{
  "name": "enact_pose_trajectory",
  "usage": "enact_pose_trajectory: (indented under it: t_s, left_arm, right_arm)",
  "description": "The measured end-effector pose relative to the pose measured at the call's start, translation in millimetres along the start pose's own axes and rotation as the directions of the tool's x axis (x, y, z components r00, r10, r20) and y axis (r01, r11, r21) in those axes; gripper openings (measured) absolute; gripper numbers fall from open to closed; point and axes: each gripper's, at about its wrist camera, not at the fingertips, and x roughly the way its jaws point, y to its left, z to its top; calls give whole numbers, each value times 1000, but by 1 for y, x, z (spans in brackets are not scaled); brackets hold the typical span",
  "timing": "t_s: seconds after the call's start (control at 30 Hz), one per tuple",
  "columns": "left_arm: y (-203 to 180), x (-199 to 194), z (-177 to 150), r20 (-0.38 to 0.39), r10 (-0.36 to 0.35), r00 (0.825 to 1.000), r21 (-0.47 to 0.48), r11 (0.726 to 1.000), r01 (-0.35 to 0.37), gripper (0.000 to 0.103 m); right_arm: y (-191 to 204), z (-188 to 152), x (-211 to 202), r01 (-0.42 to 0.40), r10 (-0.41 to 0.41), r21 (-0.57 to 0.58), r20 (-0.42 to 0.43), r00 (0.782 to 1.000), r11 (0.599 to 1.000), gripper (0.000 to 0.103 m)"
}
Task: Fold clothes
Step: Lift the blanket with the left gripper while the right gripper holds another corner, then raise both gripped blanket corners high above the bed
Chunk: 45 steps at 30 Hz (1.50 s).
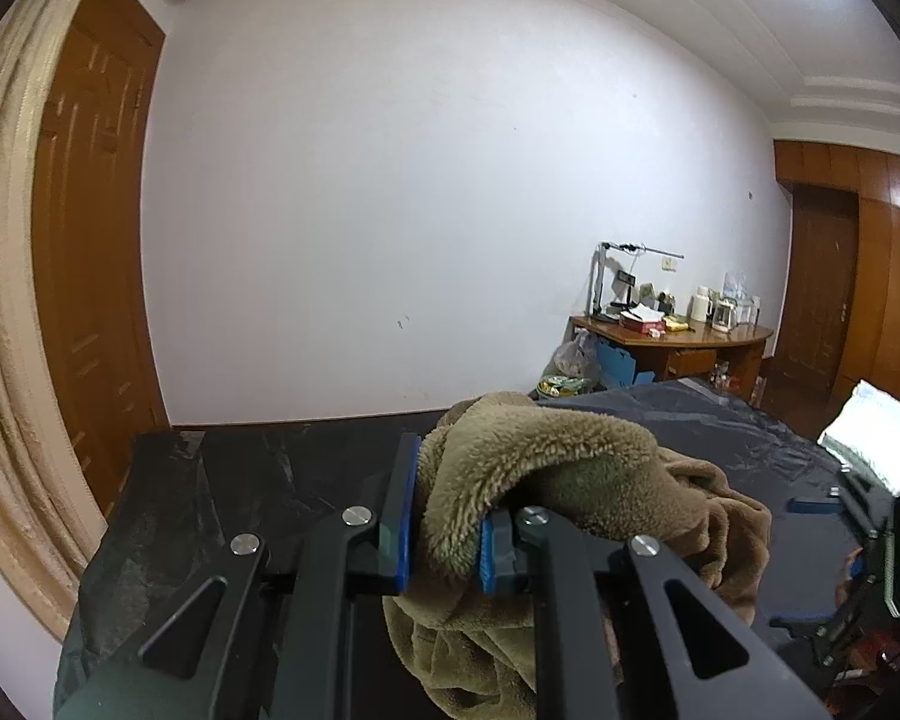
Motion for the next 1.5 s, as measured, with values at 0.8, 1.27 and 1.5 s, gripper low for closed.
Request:
enact_pose_trajectory:
  t_s: [0.8, 1.27, 1.5]
  left_arm:
    - [65, 17, -50, -100, 26, 995, -243, 969, -50, 19]
    - [77, 23, -62, -142, 49, 989, -240, 967, -82, 21]
    - [88, 37, -70, -166, 46, 985, -274, 957, -91, 21]
  right_arm:
    - [-74, 1, 4, -45, 51, 187, -29, 998, 981, 94]
    - [-74, 0, 84, -309, 316, 64, -192, 929, 949, 74]
    - [-61, -3, 75, -462, 450, 15, -262, 854, 887, 68]
